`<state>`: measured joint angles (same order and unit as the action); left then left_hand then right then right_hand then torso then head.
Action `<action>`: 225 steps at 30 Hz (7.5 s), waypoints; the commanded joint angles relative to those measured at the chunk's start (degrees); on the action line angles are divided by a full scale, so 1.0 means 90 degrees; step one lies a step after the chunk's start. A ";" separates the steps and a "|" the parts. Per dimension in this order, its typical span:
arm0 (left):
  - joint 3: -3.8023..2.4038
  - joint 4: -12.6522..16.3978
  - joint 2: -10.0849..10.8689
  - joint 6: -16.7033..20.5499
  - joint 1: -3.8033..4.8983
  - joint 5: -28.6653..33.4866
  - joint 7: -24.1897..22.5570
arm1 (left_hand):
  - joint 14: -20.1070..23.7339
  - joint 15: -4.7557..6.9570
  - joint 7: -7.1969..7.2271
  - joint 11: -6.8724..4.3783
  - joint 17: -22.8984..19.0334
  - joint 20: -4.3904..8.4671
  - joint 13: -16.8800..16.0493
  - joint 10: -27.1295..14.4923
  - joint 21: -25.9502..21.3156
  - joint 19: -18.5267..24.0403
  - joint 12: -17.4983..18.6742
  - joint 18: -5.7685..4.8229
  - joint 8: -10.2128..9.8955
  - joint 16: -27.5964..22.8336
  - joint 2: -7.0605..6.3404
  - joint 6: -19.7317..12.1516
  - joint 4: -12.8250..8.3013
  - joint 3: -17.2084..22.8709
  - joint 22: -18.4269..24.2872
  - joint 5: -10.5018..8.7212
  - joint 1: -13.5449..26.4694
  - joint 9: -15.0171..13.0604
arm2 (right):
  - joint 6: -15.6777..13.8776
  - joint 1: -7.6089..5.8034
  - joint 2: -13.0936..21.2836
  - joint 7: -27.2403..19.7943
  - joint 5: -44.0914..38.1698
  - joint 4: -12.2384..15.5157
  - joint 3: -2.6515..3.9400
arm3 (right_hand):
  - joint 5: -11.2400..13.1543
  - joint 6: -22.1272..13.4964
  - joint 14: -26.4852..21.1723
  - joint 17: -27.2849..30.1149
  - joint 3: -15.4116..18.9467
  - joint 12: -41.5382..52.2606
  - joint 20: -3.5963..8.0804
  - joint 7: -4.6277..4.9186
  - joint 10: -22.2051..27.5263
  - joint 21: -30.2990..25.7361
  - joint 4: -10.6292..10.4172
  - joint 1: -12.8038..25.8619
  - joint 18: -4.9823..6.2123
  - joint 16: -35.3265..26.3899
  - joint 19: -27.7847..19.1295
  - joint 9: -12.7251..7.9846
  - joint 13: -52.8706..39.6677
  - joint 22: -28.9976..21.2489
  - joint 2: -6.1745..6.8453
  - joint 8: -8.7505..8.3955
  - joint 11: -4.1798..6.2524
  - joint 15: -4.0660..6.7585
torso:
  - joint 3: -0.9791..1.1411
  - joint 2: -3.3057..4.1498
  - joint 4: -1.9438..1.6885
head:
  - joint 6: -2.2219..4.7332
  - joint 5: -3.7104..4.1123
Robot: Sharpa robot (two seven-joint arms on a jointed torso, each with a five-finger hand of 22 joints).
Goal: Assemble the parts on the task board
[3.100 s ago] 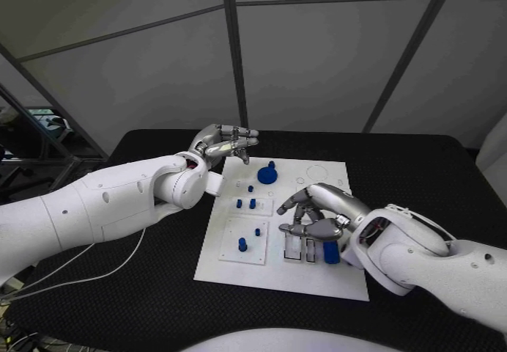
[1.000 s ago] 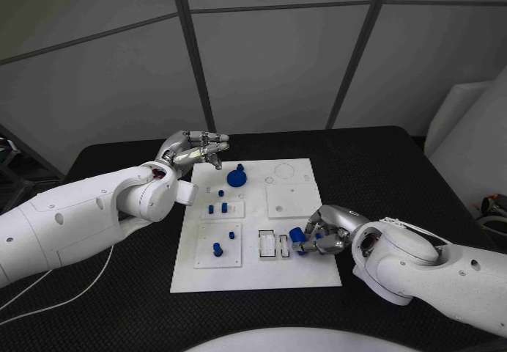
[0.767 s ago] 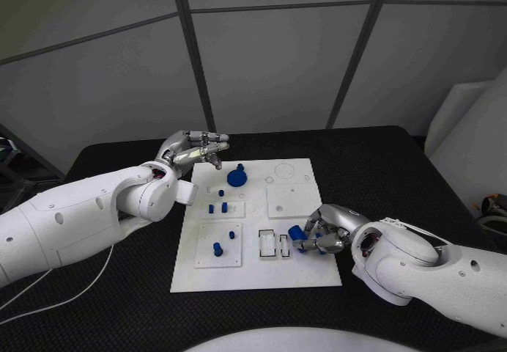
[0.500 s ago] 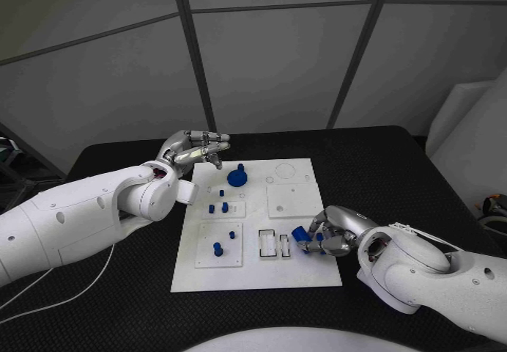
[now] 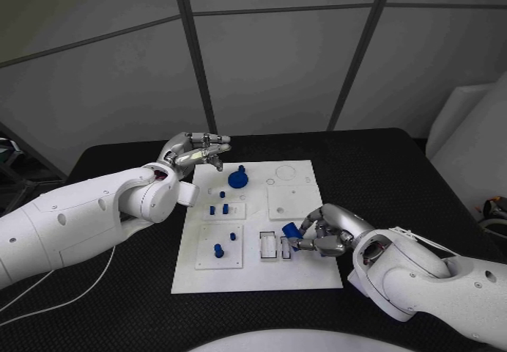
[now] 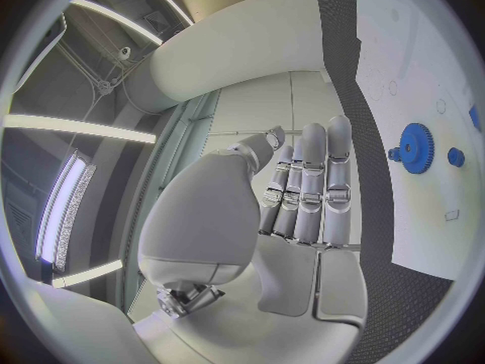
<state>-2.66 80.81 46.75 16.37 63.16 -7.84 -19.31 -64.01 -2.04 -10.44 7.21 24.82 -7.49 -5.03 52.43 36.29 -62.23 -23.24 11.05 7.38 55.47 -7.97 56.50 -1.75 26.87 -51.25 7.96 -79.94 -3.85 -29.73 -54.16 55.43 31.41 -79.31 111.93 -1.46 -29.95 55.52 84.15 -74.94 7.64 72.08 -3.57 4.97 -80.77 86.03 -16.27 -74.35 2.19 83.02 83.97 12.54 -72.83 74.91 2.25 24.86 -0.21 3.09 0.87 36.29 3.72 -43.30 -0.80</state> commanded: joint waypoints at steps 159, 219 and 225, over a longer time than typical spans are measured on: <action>-0.0001 0.0122 0.0104 -0.0105 -0.0138 0.0010 -0.0056 | 0.0061 -0.0017 -0.0008 -0.0007 -0.0029 -0.0005 0.0012 -0.0067 -0.0037 0.0066 -0.0070 -0.0064 -0.0018 0.0038 0.0075 -0.0046 0.0003 -0.0052 0.0011 0.0011 0.0015 0.0001 | 0.1200 0.0198 0.0418 0.0098 -0.1293 -0.0525 -0.0003 | 0.1454 0.0626 0.0343 -0.0059 0.0149 -0.0804 0.0045 -0.0055 -0.0022 -0.0155 -0.0015 -0.0371 -0.0044 -0.0150 0.0105 0.0471 0.0092 0.1067 0.0066 -0.0991 0.0016 0.0047 | 0.0023 -0.0003 0.0112 | -0.0148 0.0075; -0.0001 0.0140 0.0115 -0.0094 -0.0147 0.0010 -0.0063 | 0.0067 -0.0018 -0.0007 -0.0008 -0.0041 -0.0008 0.0013 -0.0078 -0.0041 0.0068 -0.0091 -0.0063 -0.0013 0.0048 0.0086 -0.0044 0.0004 -0.0060 0.0013 0.0012 0.0018 0.0000 | 0.0083 0.0232 -0.0007 0.0356 -0.0059 -0.0158 0.0029 | 0.0371 0.1083 0.0405 -0.0389 -0.1626 -0.0806 0.0175 -0.0205 -0.0164 0.0072 -0.0014 -0.0714 -0.0121 0.0017 0.0332 0.0594 -0.0009 0.1318 0.0421 -0.1294 0.0161 0.0173 | 0.0016 -0.0002 0.0101 | -0.0143 0.0040; -0.0001 0.0145 0.0111 -0.0096 -0.0147 0.0010 -0.0061 | 0.0067 -0.0018 -0.0007 -0.0008 -0.0041 -0.0008 0.0013 -0.0078 -0.0041 0.0068 -0.0091 -0.0063 -0.0013 0.0048 0.0086 -0.0044 0.0004 -0.0060 0.0013 0.0012 0.0018 0.0000 | 0.0037 0.0232 -0.0182 0.0325 0.0190 -0.0264 0.0030 | 0.0320 0.1113 0.0409 -0.0410 -0.1636 -0.0781 0.0181 -0.0219 -0.0183 0.0093 -0.0012 -0.0652 -0.0128 0.0030 0.0352 0.0616 -0.0028 0.1340 0.0422 -0.1279 0.0171 0.0181 | 0.0022 0.0005 0.0102 | -0.0149 0.0026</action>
<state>-2.63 81.96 47.79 15.98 61.75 -7.84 -19.34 -63.85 -2.20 -10.44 7.21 24.51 -7.69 -5.00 52.03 36.29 -62.03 -23.69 11.05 7.38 55.70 -7.75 56.50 -1.74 26.54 -51.23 7.96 -79.71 -3.85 -27.93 -52.02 54.03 35.42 -80.89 109.65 -1.23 -26.73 64.90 84.05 -74.95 -6.76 64.93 -2.32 3.31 -81.90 86.51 -16.31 -80.85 2.20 83.08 84.17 17.13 -73.10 74.90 6.08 13.15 1.33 4.43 1.04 36.29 4.61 -44.63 -0.54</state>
